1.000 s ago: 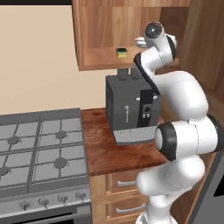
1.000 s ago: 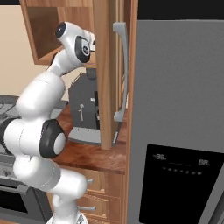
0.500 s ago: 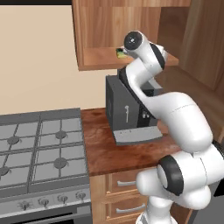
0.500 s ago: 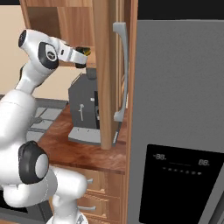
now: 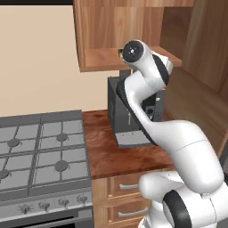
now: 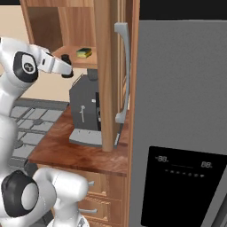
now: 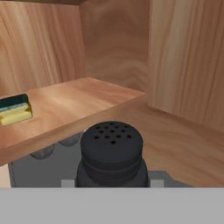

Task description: The dining table condiment station is running low on shaker. Refill the condiment station by opening the cabinet and taking the shaker from the cabinet and placing it on the dining table.

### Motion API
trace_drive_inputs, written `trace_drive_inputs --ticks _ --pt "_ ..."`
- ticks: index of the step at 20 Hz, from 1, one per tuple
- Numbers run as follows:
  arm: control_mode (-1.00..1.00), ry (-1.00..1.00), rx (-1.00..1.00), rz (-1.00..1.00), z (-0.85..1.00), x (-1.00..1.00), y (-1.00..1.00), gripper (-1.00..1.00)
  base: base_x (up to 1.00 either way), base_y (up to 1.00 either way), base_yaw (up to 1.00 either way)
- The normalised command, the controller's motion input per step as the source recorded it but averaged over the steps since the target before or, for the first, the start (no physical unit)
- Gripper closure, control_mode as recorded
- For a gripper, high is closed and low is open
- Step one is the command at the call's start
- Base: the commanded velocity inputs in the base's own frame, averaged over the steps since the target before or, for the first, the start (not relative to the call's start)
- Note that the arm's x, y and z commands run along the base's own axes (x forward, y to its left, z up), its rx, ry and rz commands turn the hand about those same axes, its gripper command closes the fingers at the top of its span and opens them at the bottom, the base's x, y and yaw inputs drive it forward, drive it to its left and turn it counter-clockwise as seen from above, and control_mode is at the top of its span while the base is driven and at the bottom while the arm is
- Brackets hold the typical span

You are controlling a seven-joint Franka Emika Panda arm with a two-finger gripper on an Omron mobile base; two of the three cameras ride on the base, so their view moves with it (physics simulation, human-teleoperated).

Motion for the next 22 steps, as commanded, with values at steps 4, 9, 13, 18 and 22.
trace_drive_inputs --ticks 4,9,13,18,22 --pt "-1.0 0.0 0.0 0.0 -0.01 -0.02 0.04 1.0 0.0 0.0 0.0" --pt "1.0 -0.01 -0.06 0.0 0.0 -0.02 0.13 1.0 -0.22 0.2 0.0" --pt "1.0 0.0 0.0 0.0 0.0 0.0 0.0 1.0 -0.69 0.68 -0.23" --pt "1.0 0.0 0.0 0.0 0.0 0.0 0.0 1.0 -0.64 0.54 -0.59" --pt "1.0 0.0 0.0 0.0 0.0 0.0 0.0 1.0 -0.51 0.37 -0.77"
